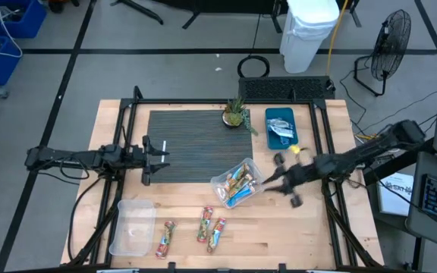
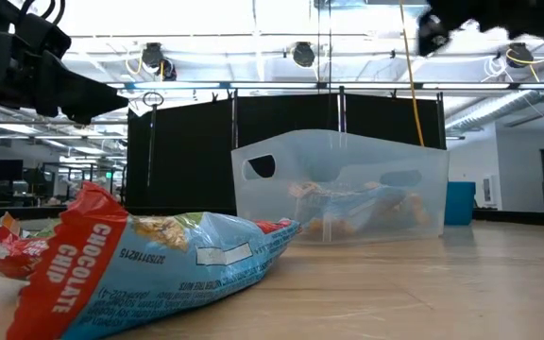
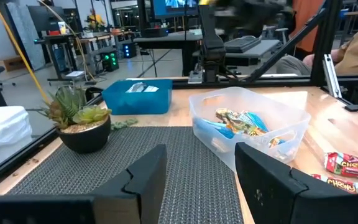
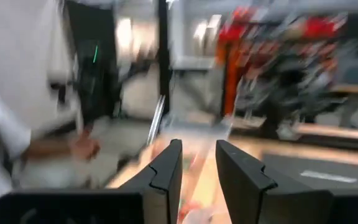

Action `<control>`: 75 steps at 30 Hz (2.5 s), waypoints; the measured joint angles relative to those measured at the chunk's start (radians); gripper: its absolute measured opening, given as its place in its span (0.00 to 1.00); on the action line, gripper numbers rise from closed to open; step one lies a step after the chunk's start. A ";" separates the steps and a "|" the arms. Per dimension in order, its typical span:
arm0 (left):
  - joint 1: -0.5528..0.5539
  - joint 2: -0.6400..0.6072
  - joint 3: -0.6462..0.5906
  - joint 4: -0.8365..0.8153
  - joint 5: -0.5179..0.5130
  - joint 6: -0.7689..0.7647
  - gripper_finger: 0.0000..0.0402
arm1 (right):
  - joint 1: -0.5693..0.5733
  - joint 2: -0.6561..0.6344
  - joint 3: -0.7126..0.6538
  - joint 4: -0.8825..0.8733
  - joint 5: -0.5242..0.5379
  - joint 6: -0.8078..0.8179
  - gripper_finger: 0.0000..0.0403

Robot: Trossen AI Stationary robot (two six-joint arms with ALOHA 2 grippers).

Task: Pick and place Granola Bars by type
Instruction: Put the right red granola bar into the bottom transparent bin

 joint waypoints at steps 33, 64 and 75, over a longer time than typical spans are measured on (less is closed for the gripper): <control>0.000 0.000 0.001 0.007 0.000 0.000 0.49 | 0.156 0.965 0.808 -0.619 0.174 -0.150 0.54; 0.000 0.000 0.001 0.007 0.000 0.000 0.49 | 0.233 0.988 1.070 -1.032 0.361 -0.291 0.53; 0.000 0.000 0.001 0.007 0.000 0.000 0.49 | 0.225 1.126 1.119 -1.033 0.315 -0.294 0.53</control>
